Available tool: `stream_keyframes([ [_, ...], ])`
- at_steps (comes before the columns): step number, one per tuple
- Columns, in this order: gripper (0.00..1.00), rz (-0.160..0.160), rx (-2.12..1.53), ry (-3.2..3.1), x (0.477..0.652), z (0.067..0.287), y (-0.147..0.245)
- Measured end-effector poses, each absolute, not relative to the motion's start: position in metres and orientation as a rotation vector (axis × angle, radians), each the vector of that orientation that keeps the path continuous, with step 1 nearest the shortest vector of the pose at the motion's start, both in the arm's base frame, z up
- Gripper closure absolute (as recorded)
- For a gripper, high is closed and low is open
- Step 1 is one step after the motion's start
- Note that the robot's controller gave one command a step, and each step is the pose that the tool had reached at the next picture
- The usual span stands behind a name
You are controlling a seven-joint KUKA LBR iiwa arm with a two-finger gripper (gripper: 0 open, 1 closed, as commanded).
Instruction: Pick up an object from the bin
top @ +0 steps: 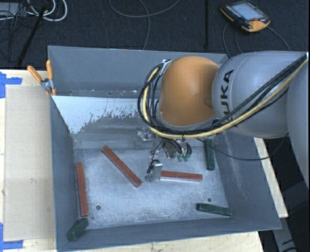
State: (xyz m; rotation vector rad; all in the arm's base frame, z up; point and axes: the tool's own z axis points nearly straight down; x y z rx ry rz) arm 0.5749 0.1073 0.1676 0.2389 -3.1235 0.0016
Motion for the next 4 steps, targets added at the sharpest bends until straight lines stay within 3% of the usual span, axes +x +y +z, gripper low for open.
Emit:
stream_keyframes([
  [1, 0.00, 0.000, 0.635, -3.091, 0.585, 0.179, 0.122],
  [2, 0.00, 0.000, 0.767, -3.051, 0.577, 0.117, 0.125],
  [3, 0.00, -0.002, 0.755, -3.045, 0.567, 0.078, 0.127],
  [4, 1.00, -0.001, 0.487, -3.107, 0.583, 0.072, 0.115],
])
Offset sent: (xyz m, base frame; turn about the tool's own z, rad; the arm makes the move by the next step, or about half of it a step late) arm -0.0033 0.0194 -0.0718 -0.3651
